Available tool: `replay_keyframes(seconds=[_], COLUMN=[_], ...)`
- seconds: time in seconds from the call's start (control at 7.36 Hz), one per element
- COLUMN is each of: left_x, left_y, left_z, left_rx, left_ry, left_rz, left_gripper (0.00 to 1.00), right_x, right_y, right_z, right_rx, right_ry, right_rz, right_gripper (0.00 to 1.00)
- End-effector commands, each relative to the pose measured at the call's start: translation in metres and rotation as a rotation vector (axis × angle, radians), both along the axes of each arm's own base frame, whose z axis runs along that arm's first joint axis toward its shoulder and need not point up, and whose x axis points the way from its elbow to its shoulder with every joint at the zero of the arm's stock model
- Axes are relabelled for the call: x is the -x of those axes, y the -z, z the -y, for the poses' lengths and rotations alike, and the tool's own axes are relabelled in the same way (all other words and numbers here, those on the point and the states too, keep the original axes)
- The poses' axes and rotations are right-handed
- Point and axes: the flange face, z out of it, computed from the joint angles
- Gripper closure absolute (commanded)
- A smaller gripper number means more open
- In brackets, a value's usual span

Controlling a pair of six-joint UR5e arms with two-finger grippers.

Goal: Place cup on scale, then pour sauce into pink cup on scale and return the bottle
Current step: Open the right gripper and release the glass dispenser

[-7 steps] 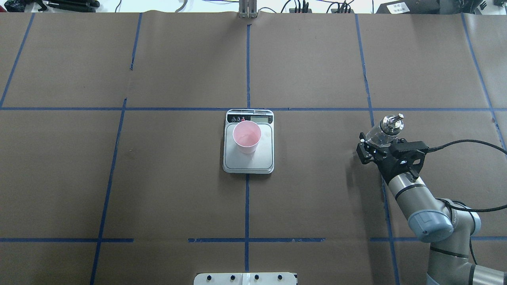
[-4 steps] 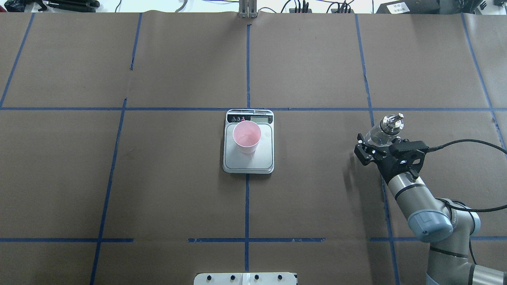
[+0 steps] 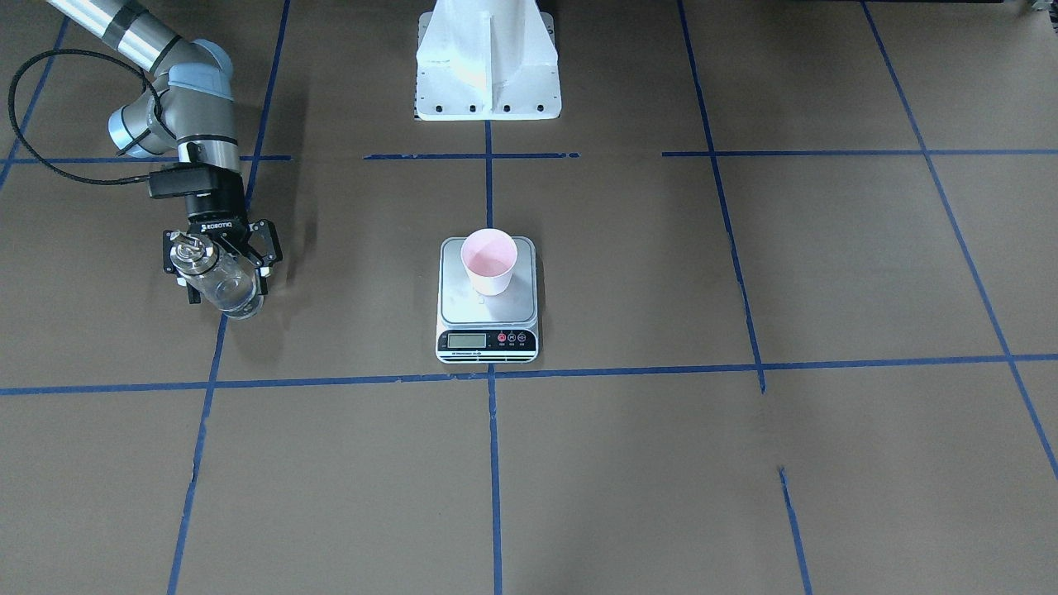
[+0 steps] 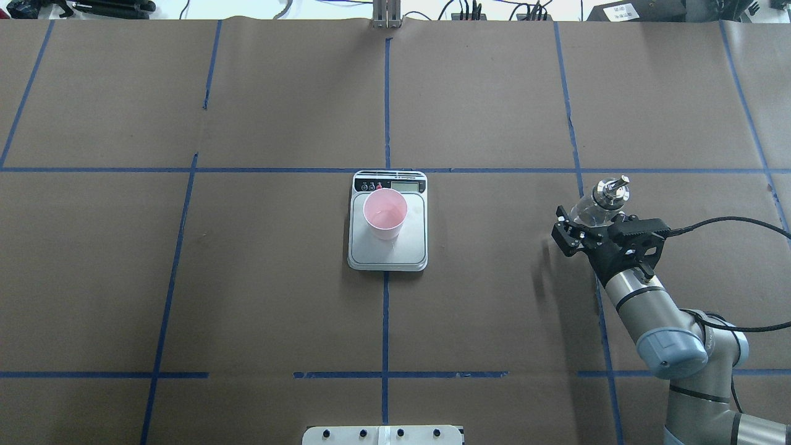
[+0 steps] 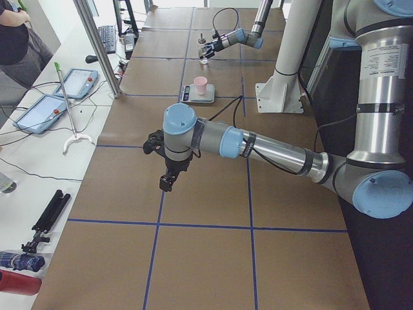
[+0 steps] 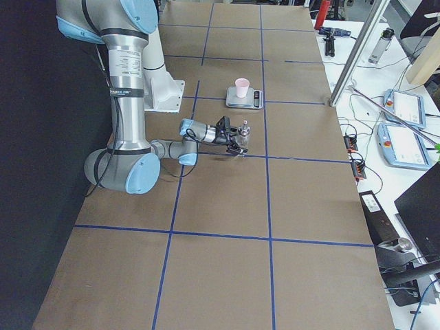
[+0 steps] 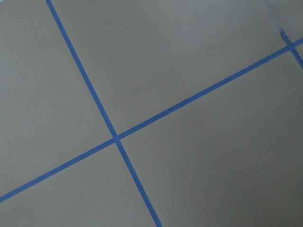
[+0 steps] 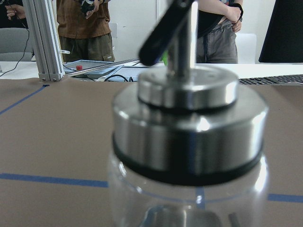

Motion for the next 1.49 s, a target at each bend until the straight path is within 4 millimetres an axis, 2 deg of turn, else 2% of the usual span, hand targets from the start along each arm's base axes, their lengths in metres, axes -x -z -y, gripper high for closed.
replay_keyframes(seconds=[0.0,0.54,0.81,1.09,1.36], left_x=[0.0,0.0,0.0,0.0,0.0], left_y=[0.0,0.001,0.001,0.001,0.001], left_z=[0.0,0.0,0.0,0.0,0.0], left_rx=[0.0,-0.002,-0.004,-0.004,-0.004], left_ry=[0.0,-0.001,-0.001,-0.001,-0.001], left_rz=[0.0,0.0,0.0,0.0,0.0], left_gripper=[0.0,0.0,0.0,0.0,0.0], right_x=[-0.003,-0.005,-0.027,-0.036,-0.055], right_y=[0.0,-0.006,-0.009,-0.018,-0.031], right_z=[-0.003,-0.05,-0.088,-0.123,-0.145], right_rx=[-0.01,-0.056,-0.082,-0.109,-0.123], right_ry=[-0.017,-0.01,-0.003,0.013,0.024], right_rz=[0.0,0.041,0.022,0.075,0.11], right_gripper=[0.0,0.0,0.0,0.0,0.0])
